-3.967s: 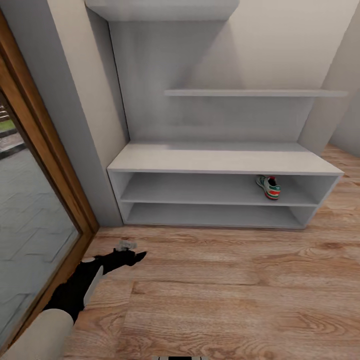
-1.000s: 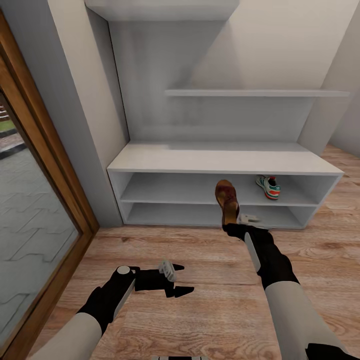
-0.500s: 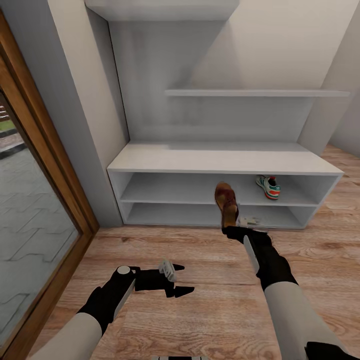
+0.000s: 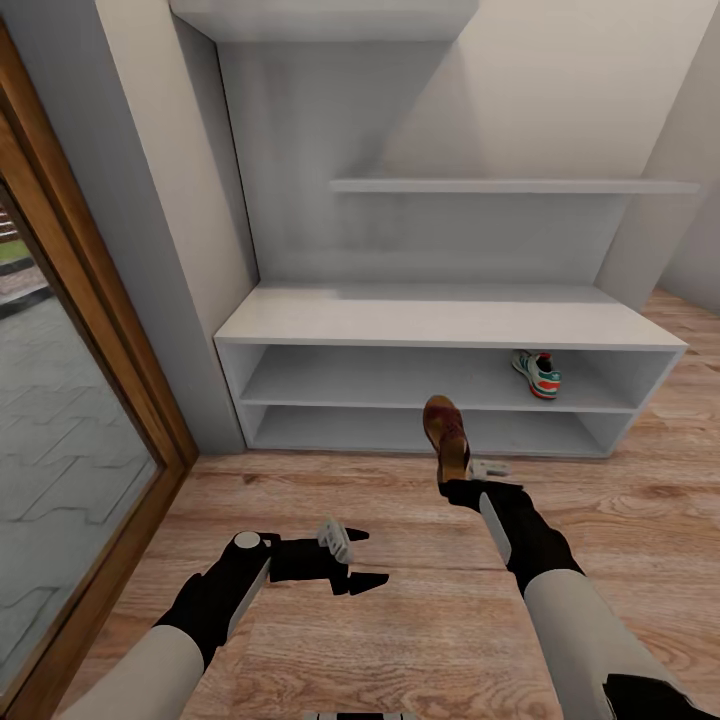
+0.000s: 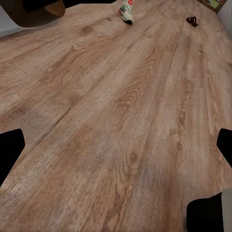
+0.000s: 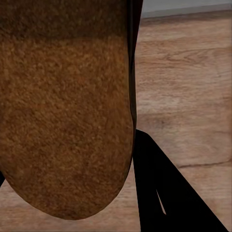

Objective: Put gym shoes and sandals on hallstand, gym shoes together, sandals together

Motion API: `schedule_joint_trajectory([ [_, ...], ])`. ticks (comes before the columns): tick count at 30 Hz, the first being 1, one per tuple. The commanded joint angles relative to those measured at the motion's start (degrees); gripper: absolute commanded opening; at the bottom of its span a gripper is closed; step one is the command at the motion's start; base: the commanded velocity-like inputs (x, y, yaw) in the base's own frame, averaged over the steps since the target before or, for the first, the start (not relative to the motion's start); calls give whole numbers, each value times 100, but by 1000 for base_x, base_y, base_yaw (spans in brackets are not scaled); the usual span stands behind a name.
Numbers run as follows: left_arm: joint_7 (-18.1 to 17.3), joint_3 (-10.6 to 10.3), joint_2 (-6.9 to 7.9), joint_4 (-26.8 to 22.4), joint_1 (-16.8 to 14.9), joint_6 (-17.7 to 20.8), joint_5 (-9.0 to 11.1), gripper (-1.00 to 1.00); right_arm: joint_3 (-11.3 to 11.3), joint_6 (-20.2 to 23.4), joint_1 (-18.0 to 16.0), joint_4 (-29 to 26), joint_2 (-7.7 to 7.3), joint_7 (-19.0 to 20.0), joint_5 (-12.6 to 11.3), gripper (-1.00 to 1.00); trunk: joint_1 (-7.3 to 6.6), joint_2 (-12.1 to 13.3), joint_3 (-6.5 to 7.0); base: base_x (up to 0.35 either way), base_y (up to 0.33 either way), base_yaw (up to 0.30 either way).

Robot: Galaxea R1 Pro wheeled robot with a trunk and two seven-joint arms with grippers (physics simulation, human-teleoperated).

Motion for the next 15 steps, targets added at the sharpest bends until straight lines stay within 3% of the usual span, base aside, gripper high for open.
schedule_joint_trajectory([
  [1, -22, 5, -2, -7, -2, 42, -14, 100, -19, 32, -2, -8, 6, -16, -16, -100, -1, -2, -5, 17, 0, 0],
  [5, -22, 5, -2, -7, 0, 42, -14, 100, -19, 31, -2, -7, 6, -16, -16, -100, -1, -2, -5, 134, 0, 0],
  [15, -22, -2, -10, -7, -1, 42, -14, 100, -19, 31, -2, -7, 6, -16, -16, -100, -1, -2, -5, 333, 33, 0],
])
